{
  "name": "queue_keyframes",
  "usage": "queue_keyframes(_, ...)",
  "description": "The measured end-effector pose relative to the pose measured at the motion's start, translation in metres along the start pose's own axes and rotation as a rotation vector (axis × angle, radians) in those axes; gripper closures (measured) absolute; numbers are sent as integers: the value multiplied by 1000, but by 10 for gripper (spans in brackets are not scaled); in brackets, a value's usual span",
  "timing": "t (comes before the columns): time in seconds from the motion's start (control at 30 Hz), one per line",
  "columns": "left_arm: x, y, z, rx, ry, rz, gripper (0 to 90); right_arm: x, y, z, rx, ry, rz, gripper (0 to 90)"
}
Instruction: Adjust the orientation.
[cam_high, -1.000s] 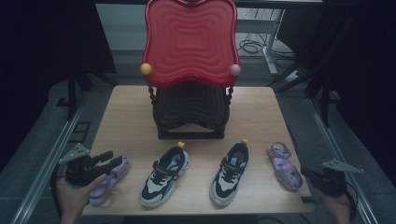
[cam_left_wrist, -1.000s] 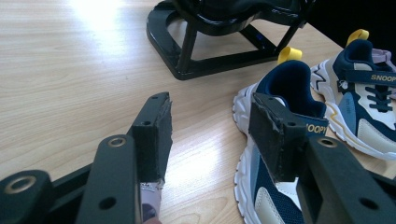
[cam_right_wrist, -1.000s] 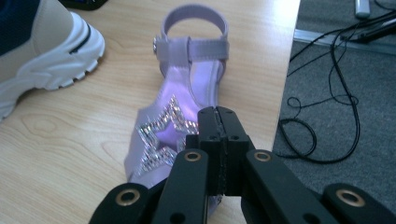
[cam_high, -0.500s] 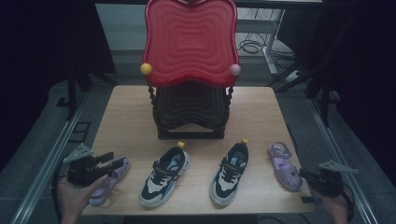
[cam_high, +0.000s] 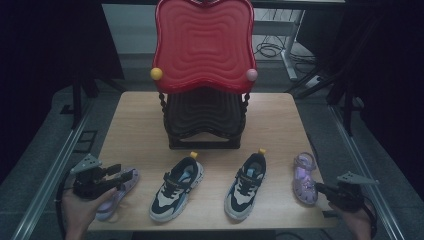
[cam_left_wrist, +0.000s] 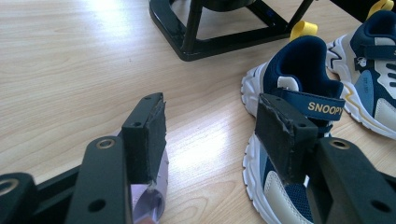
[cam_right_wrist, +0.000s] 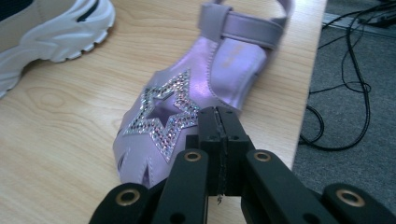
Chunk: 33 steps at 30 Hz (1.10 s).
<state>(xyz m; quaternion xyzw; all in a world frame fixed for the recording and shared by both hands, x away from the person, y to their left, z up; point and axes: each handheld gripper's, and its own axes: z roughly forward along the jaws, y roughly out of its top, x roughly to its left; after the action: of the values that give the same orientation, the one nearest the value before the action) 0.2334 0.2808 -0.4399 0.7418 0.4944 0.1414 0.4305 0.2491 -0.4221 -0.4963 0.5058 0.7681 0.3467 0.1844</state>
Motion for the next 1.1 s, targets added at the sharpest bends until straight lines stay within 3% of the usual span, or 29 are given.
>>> queue_keyframes(0.4,1,-1,1,15,6,1,437,18,10,2,30,10,-61,892)
queue_keyframes(0.63,1,-1,-1,9,8,2,436,26,14,5,44,44,-86,891)
queue_keyframes(1.1,3,-1,-1,14,9,-2,436,61,29,23,79,12,-170,892)
